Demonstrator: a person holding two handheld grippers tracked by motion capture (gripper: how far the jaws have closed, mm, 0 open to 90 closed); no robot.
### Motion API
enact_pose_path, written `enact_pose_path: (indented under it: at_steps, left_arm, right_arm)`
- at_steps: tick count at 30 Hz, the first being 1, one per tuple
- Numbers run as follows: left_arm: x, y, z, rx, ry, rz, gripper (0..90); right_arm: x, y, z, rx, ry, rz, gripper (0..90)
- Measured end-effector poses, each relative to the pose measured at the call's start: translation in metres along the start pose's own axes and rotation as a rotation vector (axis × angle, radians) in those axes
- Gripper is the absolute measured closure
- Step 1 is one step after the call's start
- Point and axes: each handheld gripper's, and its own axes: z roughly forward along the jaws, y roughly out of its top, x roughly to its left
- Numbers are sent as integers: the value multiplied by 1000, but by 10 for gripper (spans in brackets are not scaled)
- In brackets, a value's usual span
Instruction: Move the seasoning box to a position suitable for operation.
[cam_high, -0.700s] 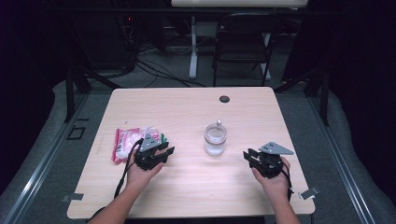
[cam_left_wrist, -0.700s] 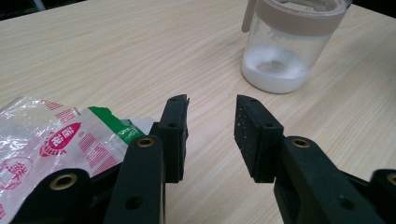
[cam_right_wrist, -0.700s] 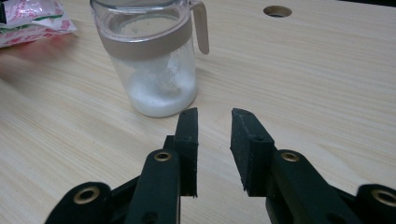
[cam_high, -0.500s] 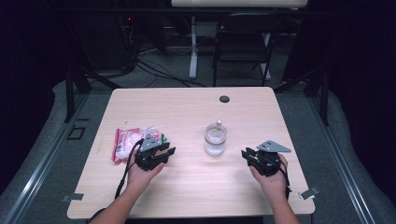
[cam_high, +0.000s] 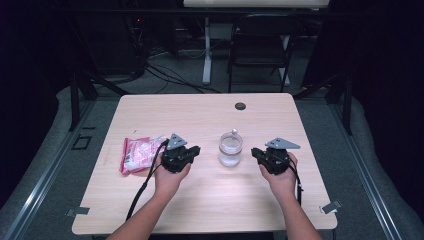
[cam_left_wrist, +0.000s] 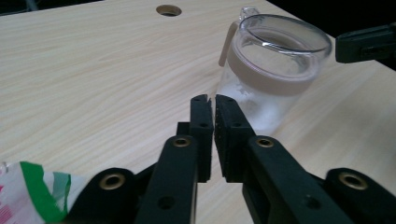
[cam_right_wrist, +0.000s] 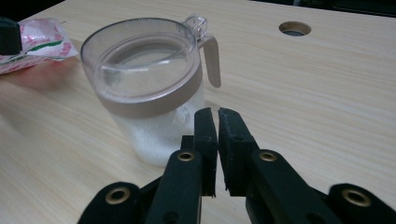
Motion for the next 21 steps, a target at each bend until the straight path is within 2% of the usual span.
enact_pose_path:
  at_steps: [2, 7, 15, 21]
  left_arm:
    - [-2, 3, 8, 2, 5, -7, 900]
    - [-6, 9, 31, 33, 7, -43, 900]
    - [-9, 15, 54, 52, 24, -19, 900]
    - [-17, 20, 70, 46, 6, -23, 900]
  right_arm:
    - [-1, 4, 6, -4, 2, 5, 895]
    - [-2, 11, 20, -7, 22, 14, 900]
    - [-2, 15, 34, 0, 20, 6, 900]
    - [-3, 14, 40, 4, 15, 16, 900]
